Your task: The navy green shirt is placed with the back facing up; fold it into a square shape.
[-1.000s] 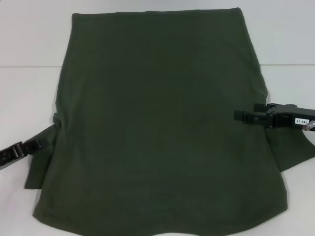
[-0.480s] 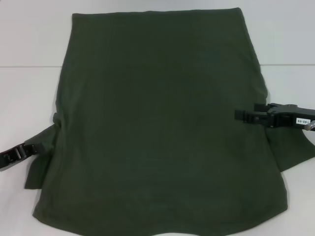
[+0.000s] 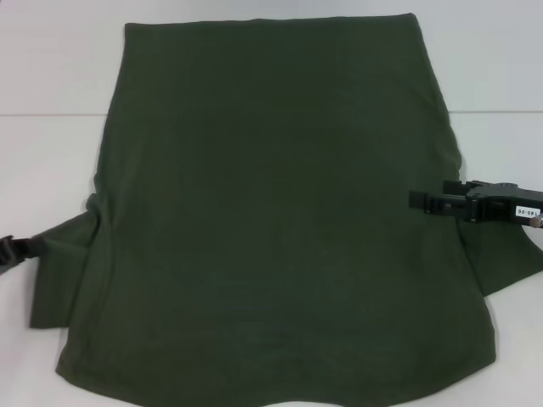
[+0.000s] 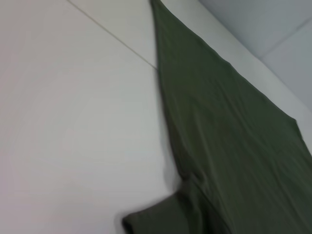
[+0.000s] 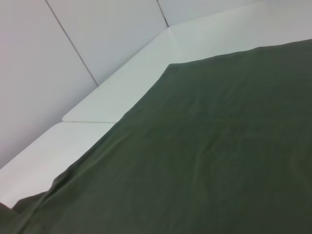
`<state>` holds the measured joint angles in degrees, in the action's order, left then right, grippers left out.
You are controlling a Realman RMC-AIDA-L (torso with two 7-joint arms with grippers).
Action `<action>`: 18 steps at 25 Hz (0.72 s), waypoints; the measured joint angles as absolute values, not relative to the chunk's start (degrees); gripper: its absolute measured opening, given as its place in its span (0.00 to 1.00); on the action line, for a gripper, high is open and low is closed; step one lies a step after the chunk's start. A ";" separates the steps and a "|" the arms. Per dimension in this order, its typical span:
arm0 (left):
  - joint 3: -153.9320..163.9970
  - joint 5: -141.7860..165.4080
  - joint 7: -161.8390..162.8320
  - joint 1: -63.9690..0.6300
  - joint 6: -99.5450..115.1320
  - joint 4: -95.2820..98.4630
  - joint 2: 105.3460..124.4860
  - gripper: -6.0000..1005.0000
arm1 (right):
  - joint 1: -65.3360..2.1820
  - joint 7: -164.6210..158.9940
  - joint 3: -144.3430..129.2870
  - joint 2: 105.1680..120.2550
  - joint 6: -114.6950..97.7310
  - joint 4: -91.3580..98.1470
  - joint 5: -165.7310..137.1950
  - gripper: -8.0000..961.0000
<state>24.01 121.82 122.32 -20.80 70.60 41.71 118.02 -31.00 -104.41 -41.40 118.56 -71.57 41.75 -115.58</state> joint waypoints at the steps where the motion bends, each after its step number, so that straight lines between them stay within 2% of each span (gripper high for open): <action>1: 24.05 122.06 122.93 -20.81 70.53 41.82 117.53 0.01 | -30.96 -104.41 -41.33 118.56 -71.57 41.75 -115.58 0.98; 8: 24.08 126.22 126.96 -22.62 70.42 41.80 114.68 0.01 | -30.92 -104.41 -41.05 118.57 -71.54 41.75 -115.58 0.98; 13: 24.06 132.78 130.77 -26.25 69.68 41.85 112.42 0.01 | -30.94 -104.38 -41.04 118.56 -71.54 41.75 -115.58 0.98; 18: 24.01 138.26 133.74 -28.80 68.62 42.43 111.01 0.01 | -30.94 -104.36 -41.04 118.50 -71.54 41.74 -115.65 0.98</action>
<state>24.01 138.26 133.74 -28.80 68.62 42.43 111.01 -30.94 -104.36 -41.04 118.50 -71.54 41.74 -115.65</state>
